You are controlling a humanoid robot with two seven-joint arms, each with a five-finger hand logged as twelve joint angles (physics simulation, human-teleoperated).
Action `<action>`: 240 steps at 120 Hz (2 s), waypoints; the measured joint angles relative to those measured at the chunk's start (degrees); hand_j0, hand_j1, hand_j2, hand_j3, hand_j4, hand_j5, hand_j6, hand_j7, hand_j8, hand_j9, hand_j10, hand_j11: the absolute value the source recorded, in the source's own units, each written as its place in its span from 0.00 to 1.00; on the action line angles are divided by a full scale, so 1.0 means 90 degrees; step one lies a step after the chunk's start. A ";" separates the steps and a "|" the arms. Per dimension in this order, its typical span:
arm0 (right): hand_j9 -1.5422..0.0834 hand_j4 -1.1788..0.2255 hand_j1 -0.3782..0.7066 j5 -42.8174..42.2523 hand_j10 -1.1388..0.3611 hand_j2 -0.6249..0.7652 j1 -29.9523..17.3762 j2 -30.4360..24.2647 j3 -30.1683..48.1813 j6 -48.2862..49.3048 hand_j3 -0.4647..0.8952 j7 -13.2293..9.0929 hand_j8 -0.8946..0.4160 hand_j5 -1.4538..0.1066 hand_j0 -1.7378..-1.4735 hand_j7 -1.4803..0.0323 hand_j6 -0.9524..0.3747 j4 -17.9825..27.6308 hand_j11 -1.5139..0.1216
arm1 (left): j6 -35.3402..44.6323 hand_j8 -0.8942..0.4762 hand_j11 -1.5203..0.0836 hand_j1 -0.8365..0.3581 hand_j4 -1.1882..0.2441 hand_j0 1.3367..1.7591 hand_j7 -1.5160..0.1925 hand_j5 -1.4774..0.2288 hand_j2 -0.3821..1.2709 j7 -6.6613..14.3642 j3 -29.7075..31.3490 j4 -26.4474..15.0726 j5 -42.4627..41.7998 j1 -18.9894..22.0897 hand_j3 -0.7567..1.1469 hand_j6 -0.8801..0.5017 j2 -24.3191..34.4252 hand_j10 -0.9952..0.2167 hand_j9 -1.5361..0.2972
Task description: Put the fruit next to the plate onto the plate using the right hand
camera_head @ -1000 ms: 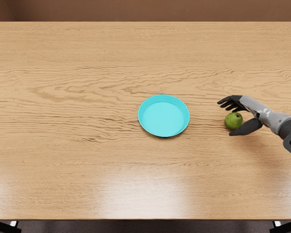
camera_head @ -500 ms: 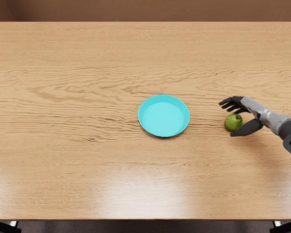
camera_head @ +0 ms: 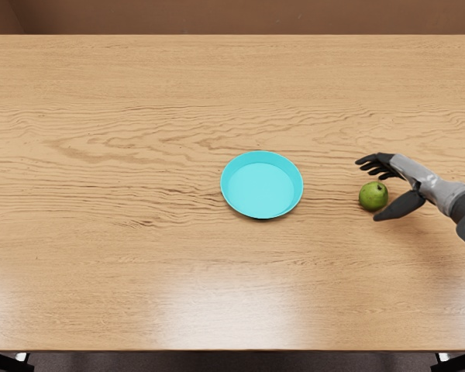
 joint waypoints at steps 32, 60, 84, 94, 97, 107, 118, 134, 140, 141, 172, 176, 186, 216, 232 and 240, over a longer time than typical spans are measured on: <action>0.73 0.64 0.33 0.0041 0.57 0.41 -0.0034 -0.0043 0.0010 0.0065 0.34 -0.0127 0.47 0.70 0.30 0.74 0.50 0.0029 0.71 | 0.0000 0.64 0.93 0.97 0.81 0.76 0.87 0.85 0.23 0.0000 0.0000 0.0000 0.0001 0.0000 0.40 0.62 0.0000 0.80 0.82; 0.72 0.63 0.34 0.0060 0.56 0.41 -0.0010 -0.0143 0.0045 0.0133 0.34 -0.0303 0.46 0.69 0.30 0.73 0.49 0.0115 0.69 | 0.0000 0.64 0.93 0.97 0.81 0.76 0.87 0.85 0.23 0.0000 0.0000 0.0000 0.0002 -0.0001 0.40 0.62 0.0000 0.80 0.82; 0.71 0.62 0.36 0.0062 0.55 0.41 0.0010 -0.0107 0.0076 0.0126 0.34 -0.0313 0.45 0.68 0.30 0.72 0.48 0.0121 0.68 | 0.0000 0.64 0.93 0.97 0.81 0.76 0.87 0.85 0.23 0.0000 0.0000 0.0000 0.0000 -0.0004 0.40 0.62 0.0000 0.80 0.82; 0.70 0.62 0.36 0.0066 0.55 0.41 0.0017 -0.0090 0.0084 0.0113 0.34 -0.0313 0.44 0.67 0.30 0.71 0.48 0.0117 0.68 | 0.0000 0.64 0.93 0.97 0.81 0.76 0.87 0.85 0.23 0.0000 0.0000 0.0000 0.0002 -0.0005 0.40 0.62 0.0000 0.80 0.82; 0.70 0.62 0.37 0.0067 0.55 0.41 0.0018 -0.0086 0.0085 0.0106 0.34 -0.0314 0.44 0.67 0.30 0.71 0.48 0.0115 0.68 | 0.0000 0.64 0.93 0.97 0.81 0.76 0.87 0.85 0.23 0.0000 0.0000 0.0000 0.0002 -0.0002 0.40 0.62 0.0000 0.80 0.82; 0.70 0.61 0.37 0.0069 0.55 0.41 0.0021 -0.0006 0.0083 0.0075 0.34 -0.0302 0.44 0.67 0.30 0.71 0.47 0.0093 0.67 | 0.0000 0.64 0.93 0.97 0.81 0.76 0.87 0.85 0.23 0.0000 0.0000 0.0000 0.0002 0.0000 0.40 0.62 0.0000 0.80 0.82; 0.69 0.61 0.38 0.0063 0.54 0.41 0.0020 0.0065 0.0067 0.0003 0.34 -0.0278 0.43 0.66 0.30 0.70 0.47 0.0072 0.67 | 0.0000 0.64 0.93 0.97 0.81 0.76 0.87 0.85 0.23 0.0000 0.0000 0.0000 0.0003 0.0000 0.40 0.62 0.0000 0.80 0.82; 0.68 0.60 0.39 0.0020 0.54 0.41 -0.0018 0.0118 0.0026 -0.0180 0.34 -0.0211 0.43 0.66 0.30 0.70 0.46 0.0056 0.66 | 0.0000 0.64 0.93 0.97 0.81 0.76 0.87 0.85 0.23 0.0000 0.0000 0.0000 0.0003 -0.0004 0.40 0.62 0.0000 0.80 0.82; 0.68 0.60 0.39 0.0006 0.54 0.41 -0.0032 0.0128 0.0017 -0.0238 0.34 -0.0187 0.43 0.65 0.30 0.69 0.46 0.0046 0.66 | 0.0000 0.64 0.93 0.97 0.81 0.76 0.87 0.85 0.23 0.0000 0.0000 0.0000 0.0001 0.0000 0.40 0.62 0.0000 0.80 0.82; 0.68 0.60 0.39 0.0003 0.53 0.41 -0.0034 0.0129 0.0016 -0.0245 0.34 -0.0184 0.42 0.65 0.30 0.69 0.46 0.0045 0.66 | 0.0000 0.64 0.93 0.97 0.81 0.76 0.87 0.85 0.23 0.0000 0.0000 0.0000 0.0001 0.0000 0.40 0.62 0.0000 0.80 0.82; 0.67 0.59 0.40 -0.0025 0.53 0.40 -0.0069 0.0153 -0.0003 -0.0361 0.34 -0.0151 0.42 0.65 0.30 0.68 0.46 0.0019 0.65 | 0.0000 0.64 0.93 0.97 0.81 0.76 0.87 0.85 0.23 0.0000 0.0000 0.0000 0.0001 -0.0004 0.40 0.62 0.0000 0.80 0.82; 0.67 0.59 0.40 -0.0026 0.53 0.40 -0.0075 0.0155 -0.0005 -0.0366 0.34 -0.0150 0.42 0.65 0.30 0.68 0.45 0.0012 0.65 | 0.0000 0.64 0.93 0.97 0.81 0.76 0.87 0.85 0.23 0.0000 0.0000 0.0000 0.0001 0.0000 0.40 0.62 0.0000 0.80 0.82; 0.67 0.59 0.41 -0.0027 0.53 0.40 -0.0103 0.0158 -0.0006 -0.0374 0.34 -0.0146 0.42 0.64 0.30 0.68 0.45 -0.0021 0.65 | 0.0000 0.64 0.93 0.97 0.81 0.76 0.87 0.85 0.23 0.0000 0.0000 0.0000 0.0002 -0.0004 0.40 0.62 0.0000 0.80 0.82; 0.66 0.58 0.42 -0.0027 0.52 0.40 -0.0144 0.0172 -0.0049 -0.0379 0.34 -0.0139 0.41 0.63 0.30 0.67 0.44 -0.0066 0.64 | 0.0000 0.64 0.93 0.97 0.81 0.76 0.87 0.85 0.23 0.0000 0.0000 0.0000 0.0002 0.0000 0.40 0.62 0.0000 0.80 0.82; 0.65 0.57 0.43 -0.0019 0.51 0.40 -0.0139 0.0173 -0.0061 -0.0378 0.34 -0.0139 0.40 0.62 0.30 0.66 0.43 -0.0069 0.63 | 0.0000 0.64 0.93 0.97 0.81 0.76 0.87 0.85 0.23 0.0000 0.0000 0.0000 0.0003 0.0000 0.40 0.62 0.0000 0.80 0.82; 0.65 0.57 0.44 -0.0007 0.51 0.40 -0.0136 0.0174 -0.0060 -0.0375 0.34 -0.0139 0.39 0.62 0.30 0.66 0.43 -0.0069 0.63 | 0.0000 0.64 0.93 0.97 0.81 0.76 0.87 0.85 0.23 0.0000 0.0000 0.0000 0.0000 0.0000 0.40 0.62 0.0000 0.80 0.82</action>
